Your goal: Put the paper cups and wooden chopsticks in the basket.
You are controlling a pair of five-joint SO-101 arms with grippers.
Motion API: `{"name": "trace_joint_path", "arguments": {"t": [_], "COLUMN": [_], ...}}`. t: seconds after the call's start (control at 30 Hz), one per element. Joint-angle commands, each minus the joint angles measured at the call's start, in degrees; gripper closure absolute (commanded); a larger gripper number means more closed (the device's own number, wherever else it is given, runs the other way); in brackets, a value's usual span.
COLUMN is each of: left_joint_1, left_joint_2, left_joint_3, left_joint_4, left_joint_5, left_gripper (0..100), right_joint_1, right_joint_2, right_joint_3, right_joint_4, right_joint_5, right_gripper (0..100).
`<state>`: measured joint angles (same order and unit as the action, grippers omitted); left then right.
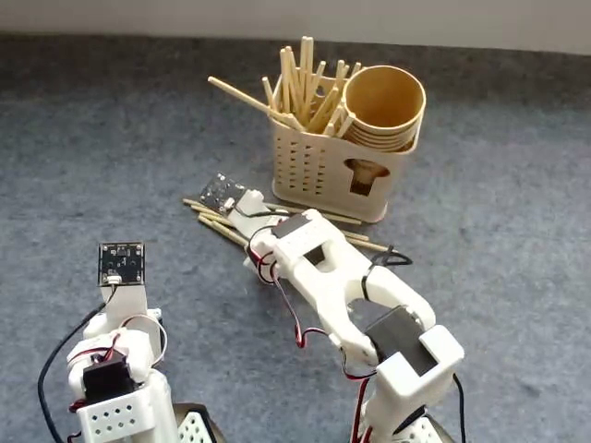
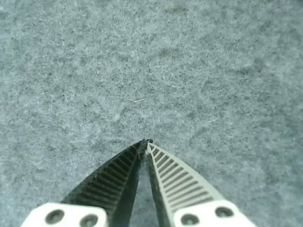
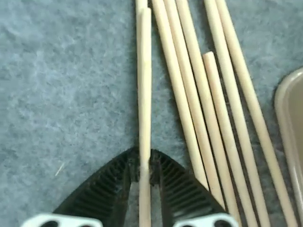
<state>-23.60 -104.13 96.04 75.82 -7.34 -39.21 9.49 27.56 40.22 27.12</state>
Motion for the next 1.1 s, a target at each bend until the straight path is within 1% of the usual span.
{"name": "trace_joint_path", "arguments": {"t": [0.0,0.13,0.4,0.5,0.6,0.73,0.83,0.93,1.07], "left_joint_1": [-0.31,-0.31,-0.40,-0.48,-0.48,-0.48,-0.75,-0.84,-0.84], "left_joint_2": [-1.01,-1.01,-1.01,-1.01,-1.01,-1.01,-1.01,-1.01,-1.01], "left_joint_3": [1.10,1.10,1.10,1.10,1.10,1.10,1.10,1.10,1.10], "left_joint_4": [0.26,0.26,0.26,0.26,0.26,0.26,0.26,0.26,0.26], "left_joint_5": [-0.18,-0.18,-0.18,-0.18,-0.18,-0.18,-0.18,-0.18,-0.18], "left_gripper": [99,99,99,99,99,99,99,99,99], "right_joint_1": [-1.54,-1.54,-1.80,-1.80,-1.80,-1.98,-3.56,-3.82,-3.38], "right_joint_2": [-6.81,-15.60,-30.64,-35.03,-38.02,-39.34,-40.22,-42.51,-47.78], "right_joint_3": [0.13,1.01,7.60,8.48,8.75,8.75,8.31,7.96,7.78], "right_joint_4": [3.47,3.91,3.47,3.38,3.38,3.38,3.47,2.77,-5.58], "right_joint_5": [0.88,0.70,0.00,-5.54,-9.49,-14.51,-19.60,-22.07,-22.24], "right_gripper": [99.5,99.5,99.5,99.5,99.5,99.5,99.5,99.5,99.5]}}
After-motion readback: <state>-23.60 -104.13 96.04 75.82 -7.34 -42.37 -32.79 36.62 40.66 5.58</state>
